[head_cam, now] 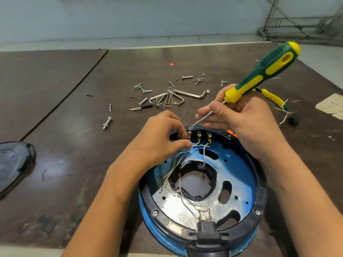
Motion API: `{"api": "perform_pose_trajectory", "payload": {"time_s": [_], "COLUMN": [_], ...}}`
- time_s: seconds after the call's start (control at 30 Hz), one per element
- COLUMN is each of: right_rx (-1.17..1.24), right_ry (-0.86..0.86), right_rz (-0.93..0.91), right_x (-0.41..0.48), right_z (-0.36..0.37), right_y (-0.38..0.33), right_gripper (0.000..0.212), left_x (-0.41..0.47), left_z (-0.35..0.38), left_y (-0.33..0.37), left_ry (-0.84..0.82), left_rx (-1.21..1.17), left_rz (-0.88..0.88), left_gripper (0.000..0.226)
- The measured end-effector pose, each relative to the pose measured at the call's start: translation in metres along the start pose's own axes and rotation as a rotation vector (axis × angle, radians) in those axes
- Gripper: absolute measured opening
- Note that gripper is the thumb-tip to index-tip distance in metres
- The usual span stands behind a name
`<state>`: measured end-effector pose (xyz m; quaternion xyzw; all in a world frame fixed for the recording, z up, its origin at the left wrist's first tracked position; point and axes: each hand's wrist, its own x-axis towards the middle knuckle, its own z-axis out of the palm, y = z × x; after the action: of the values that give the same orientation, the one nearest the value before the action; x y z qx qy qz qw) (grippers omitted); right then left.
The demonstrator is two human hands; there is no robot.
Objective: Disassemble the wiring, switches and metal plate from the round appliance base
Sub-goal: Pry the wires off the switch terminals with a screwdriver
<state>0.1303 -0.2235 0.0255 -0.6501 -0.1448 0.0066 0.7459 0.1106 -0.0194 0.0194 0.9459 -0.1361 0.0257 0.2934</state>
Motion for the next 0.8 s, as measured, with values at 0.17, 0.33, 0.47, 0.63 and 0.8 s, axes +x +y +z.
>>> {"api": "perform_pose_trajectory", "payload": {"time_s": [0.17, 0.33, 0.47, 0.63, 0.8], "right_rx": [-0.01, -0.025, -0.017, -0.013, -0.067], "right_ry": [-0.036, -0.06, -0.026, -0.027, -0.029], "right_rz": [-0.003, -0.085, -0.108, -0.109, -0.104], "right_x": [-0.002, -0.001, 0.0, -0.001, -0.004], "right_z": [0.003, 0.002, -0.001, 0.0, 0.003], "right_y": [0.008, 0.012, 0.015, 0.013, 0.009], "right_gripper": [0.017, 0.008, 0.008, 0.009, 0.013], "left_x": [0.001, 0.0, 0.0, 0.001, 0.001], "left_z": [0.007, 0.008, 0.007, 0.008, 0.008], "left_y": [0.0, -0.002, -0.003, -0.004, -0.003], "left_ry": [0.027, 0.039, 0.039, 0.05, 0.047], "left_rx": [0.017, -0.001, -0.019, -0.007, 0.0], "left_rz": [0.016, 0.056, 0.064, 0.066, 0.069], "left_gripper": [0.009, 0.011, 0.01, 0.011, 0.011]}}
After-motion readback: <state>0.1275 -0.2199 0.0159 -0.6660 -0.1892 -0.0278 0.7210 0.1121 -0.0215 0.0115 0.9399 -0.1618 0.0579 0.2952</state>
